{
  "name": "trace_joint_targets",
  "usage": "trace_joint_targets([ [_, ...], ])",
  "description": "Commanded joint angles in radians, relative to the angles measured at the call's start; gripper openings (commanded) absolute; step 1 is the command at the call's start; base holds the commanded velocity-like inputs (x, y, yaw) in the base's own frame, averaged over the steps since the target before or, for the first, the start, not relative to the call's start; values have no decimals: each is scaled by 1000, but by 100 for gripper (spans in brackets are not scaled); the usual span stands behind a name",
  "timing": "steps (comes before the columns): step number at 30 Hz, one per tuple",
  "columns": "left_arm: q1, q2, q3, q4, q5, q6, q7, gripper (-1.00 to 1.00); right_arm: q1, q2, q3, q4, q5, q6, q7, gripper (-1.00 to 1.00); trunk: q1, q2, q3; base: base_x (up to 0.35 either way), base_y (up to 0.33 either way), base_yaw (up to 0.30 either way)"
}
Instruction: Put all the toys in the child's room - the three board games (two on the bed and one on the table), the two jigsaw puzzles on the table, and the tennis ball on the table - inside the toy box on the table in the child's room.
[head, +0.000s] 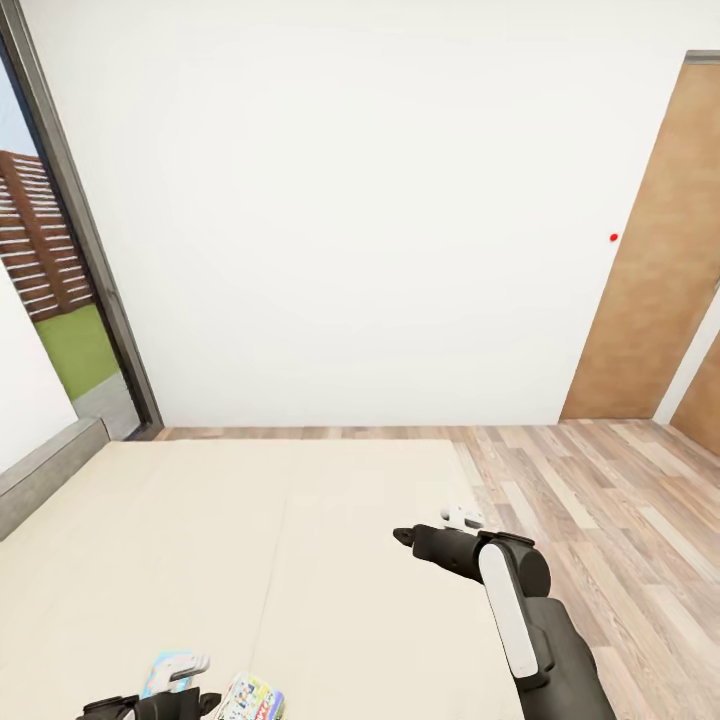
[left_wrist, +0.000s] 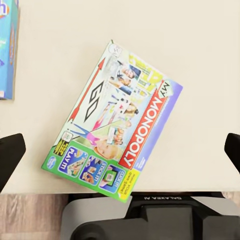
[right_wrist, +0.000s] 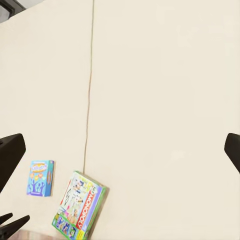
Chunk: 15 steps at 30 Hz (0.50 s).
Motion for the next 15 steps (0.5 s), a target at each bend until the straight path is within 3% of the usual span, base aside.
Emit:
trace_joint_targets([
  [1, -1, 0, 6, -1, 6, 11, -4, 100, -1, 1, -1, -1, -8, 4, -6, 100, 1, -2, -4, 0, 0, 0],
  [15, -1, 2, 6, -1, 6, 10, -8, 100, -1, 2, -1, 1, -8, 4, -7, 100, 1, -2, -27, 0, 0, 0],
])
